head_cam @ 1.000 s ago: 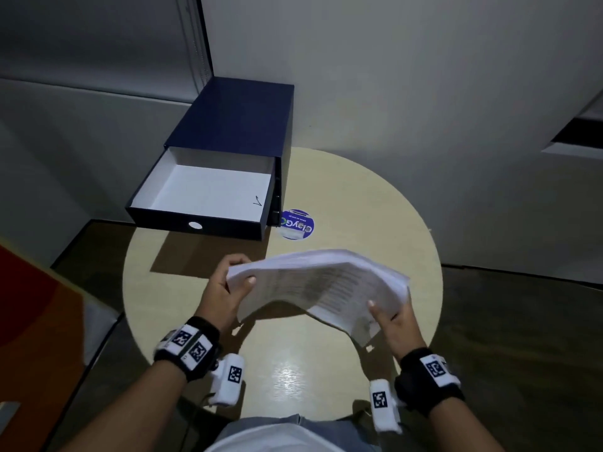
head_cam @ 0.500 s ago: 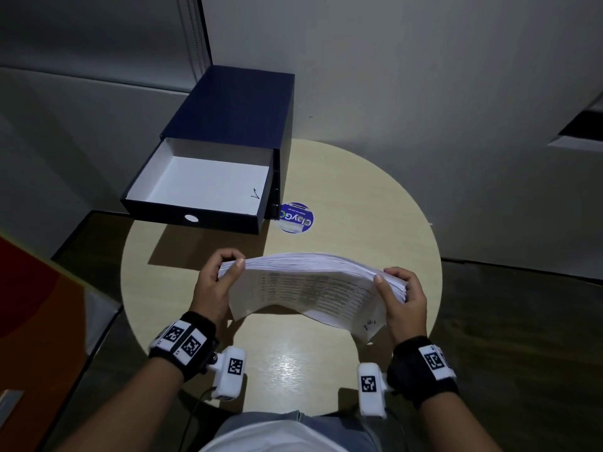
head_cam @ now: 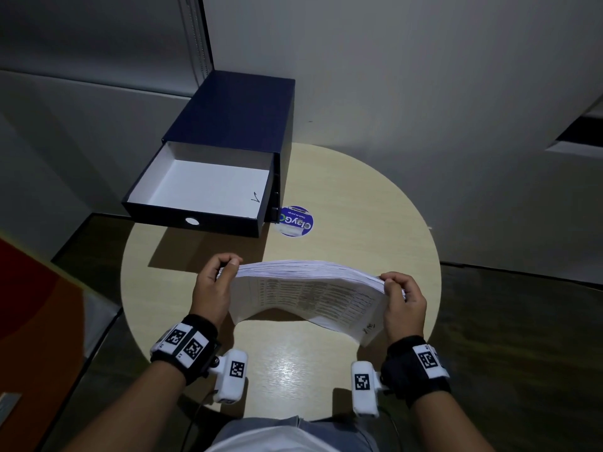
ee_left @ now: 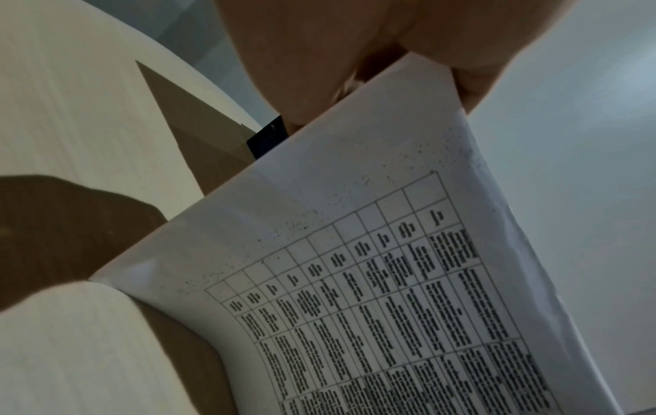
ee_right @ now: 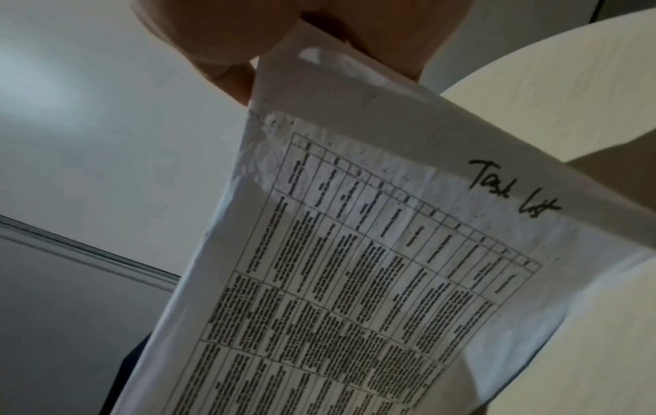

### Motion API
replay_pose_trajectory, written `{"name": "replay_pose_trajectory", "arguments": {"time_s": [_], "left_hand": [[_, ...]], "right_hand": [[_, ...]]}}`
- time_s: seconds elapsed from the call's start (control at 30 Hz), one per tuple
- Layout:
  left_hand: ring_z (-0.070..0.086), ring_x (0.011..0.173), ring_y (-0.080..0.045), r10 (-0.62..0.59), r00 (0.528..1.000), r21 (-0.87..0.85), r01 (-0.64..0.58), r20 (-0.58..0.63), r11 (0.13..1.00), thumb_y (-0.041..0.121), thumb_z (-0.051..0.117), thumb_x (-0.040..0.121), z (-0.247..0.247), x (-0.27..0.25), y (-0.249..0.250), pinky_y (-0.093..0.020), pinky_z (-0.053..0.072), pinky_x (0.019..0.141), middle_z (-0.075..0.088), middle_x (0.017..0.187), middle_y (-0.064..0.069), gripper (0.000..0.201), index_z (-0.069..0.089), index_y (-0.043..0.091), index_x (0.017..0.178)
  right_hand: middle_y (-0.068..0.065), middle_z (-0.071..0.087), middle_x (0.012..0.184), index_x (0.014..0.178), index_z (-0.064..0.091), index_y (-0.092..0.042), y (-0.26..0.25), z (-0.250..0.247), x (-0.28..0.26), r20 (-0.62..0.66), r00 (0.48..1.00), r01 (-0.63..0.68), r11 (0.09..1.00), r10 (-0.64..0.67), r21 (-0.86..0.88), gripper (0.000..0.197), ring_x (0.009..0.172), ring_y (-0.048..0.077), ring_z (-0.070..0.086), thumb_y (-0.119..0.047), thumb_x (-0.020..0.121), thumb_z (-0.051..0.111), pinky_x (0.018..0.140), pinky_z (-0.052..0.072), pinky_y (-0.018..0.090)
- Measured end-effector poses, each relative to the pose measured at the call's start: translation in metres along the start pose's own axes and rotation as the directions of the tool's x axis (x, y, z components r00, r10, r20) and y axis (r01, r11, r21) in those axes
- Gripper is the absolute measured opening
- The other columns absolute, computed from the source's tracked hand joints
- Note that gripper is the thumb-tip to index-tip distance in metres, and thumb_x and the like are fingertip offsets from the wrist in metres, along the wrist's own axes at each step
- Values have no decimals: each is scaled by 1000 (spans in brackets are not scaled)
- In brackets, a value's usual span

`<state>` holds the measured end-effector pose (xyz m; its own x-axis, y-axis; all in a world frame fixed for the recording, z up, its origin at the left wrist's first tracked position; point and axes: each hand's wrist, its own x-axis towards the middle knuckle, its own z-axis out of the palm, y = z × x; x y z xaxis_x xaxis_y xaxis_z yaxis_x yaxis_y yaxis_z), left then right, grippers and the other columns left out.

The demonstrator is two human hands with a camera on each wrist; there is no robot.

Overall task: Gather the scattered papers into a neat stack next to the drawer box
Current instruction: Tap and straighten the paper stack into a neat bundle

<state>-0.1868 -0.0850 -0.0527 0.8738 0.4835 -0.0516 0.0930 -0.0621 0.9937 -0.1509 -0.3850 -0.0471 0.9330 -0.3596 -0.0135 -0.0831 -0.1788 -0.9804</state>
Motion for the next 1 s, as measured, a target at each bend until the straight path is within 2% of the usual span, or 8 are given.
{"name": "replay_pose_trajectory", "arguments": {"time_s": [0.17,0.27,0.33,0.43,0.5,0.57,0.7,1.0], "left_hand": [[55,81,-15,-9,1000,-17,9,4,1000,24,54,96,1,-1,2,-32,41,69,63,88,4,16,64,13,90],[55,83,-11,13,999,-37,-11,42,999,29,58,92,-1,-3,6,-26,43,68,61,92,4,17,62,12,95],[58,86,-3,77,987,-89,-65,138,994,38,66,76,-8,-7,5,-18,48,69,59,99,5,41,58,11,106],[63,89,-6,45,950,-196,18,309,981,25,75,61,-17,-9,-3,-20,54,66,58,104,1,64,48,8,116],[61,89,-14,-12,957,-65,32,289,997,14,74,67,-15,-8,-7,-21,53,61,59,101,-1,45,53,17,106],[55,89,-20,-30,978,85,13,204,996,4,67,81,-12,-5,-9,-27,51,64,58,98,-2,26,56,25,90],[50,83,-20,-46,993,36,42,110,998,12,54,77,-4,-5,-5,-32,42,66,56,87,-2,14,56,27,76],[48,77,-17,0,998,50,-3,65,999,7,52,72,1,4,6,-32,38,67,53,76,4,16,49,23,72]], "right_hand": [[-5,65,92,86,63,-22,1,-3,0,22,999,23,1000,-23,15,19,84,4,57,-6,94,56,70,42,24],[-6,64,97,103,61,-17,0,-10,-5,114,993,-11,993,-2,116,13,82,4,60,-16,91,63,69,46,25],[-4,63,102,120,53,-14,7,-21,-8,222,975,-38,984,-1,173,41,82,0,63,-19,82,65,68,51,21],[1,63,108,129,46,-19,21,-30,-10,333,940,-113,989,74,99,48,95,7,65,-1,88,64,74,55,26],[-2,65,110,124,48,-23,26,-29,-10,339,935,-105,994,105,-17,38,105,15,64,-2,94,58,77,52,25],[-6,66,105,118,49,-23,24,-24,-11,320,941,-98,993,112,-59,26,102,11,64,-7,98,54,71,50,17],[-7,65,102,119,45,-21,21,-16,-15,285,950,-122,992,128,-40,24,95,7,63,-8,99,50,72,49,22],[-5,63,105,125,47,-19,14,-14,-10,241,965,-104,995,100,2,32,99,12,60,-6,97,53,75,49,27]]}}
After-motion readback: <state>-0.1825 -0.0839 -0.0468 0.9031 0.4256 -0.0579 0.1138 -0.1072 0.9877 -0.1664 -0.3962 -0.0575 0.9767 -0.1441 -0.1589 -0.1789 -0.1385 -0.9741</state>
